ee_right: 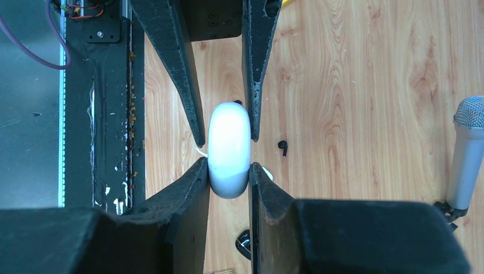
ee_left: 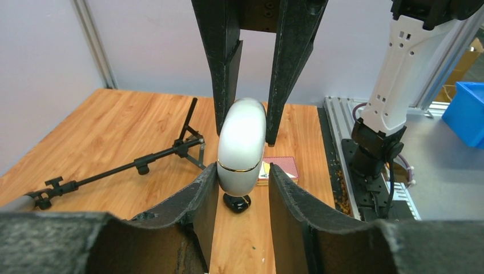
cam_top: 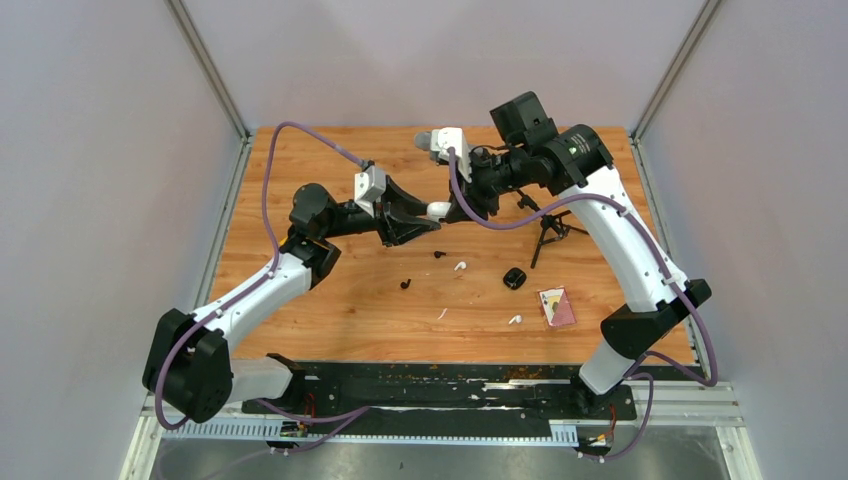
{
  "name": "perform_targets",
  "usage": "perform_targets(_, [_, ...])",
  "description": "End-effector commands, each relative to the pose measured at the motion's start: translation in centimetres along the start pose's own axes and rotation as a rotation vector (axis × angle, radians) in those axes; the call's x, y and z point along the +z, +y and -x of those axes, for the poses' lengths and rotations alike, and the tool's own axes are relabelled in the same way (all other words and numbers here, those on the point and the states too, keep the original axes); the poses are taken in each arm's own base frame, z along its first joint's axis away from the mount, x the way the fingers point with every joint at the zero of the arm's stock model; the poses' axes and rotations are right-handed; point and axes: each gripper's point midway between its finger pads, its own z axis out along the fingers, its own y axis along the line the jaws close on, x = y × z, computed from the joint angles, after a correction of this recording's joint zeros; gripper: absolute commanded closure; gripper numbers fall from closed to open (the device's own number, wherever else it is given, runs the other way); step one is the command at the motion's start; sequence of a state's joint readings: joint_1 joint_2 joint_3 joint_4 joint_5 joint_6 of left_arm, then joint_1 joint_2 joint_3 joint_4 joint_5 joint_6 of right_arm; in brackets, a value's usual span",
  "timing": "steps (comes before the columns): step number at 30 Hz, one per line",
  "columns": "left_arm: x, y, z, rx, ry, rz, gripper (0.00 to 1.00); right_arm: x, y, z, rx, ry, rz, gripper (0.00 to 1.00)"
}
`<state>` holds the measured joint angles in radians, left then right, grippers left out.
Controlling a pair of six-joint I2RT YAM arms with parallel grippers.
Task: Insert the wireless bluetooth earbuds into the charging case
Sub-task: Open the charging case.
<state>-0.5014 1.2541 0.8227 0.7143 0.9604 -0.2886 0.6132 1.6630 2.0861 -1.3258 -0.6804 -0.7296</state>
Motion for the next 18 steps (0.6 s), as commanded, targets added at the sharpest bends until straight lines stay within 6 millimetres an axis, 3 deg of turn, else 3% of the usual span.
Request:
perform_targets(1, [0.06,0.39,0.37,0.027,-0.006,0.009,0.54,-1.34,-0.35,2.59,-0.041,-0.069,-0.055,1.0])
perform_targets(18, [0.59,0.78,0.48,-0.013,-0.014,0.018,0.57,-0.62,-0.92,2.42,-0.033,-0.047,-0.088,1.0])
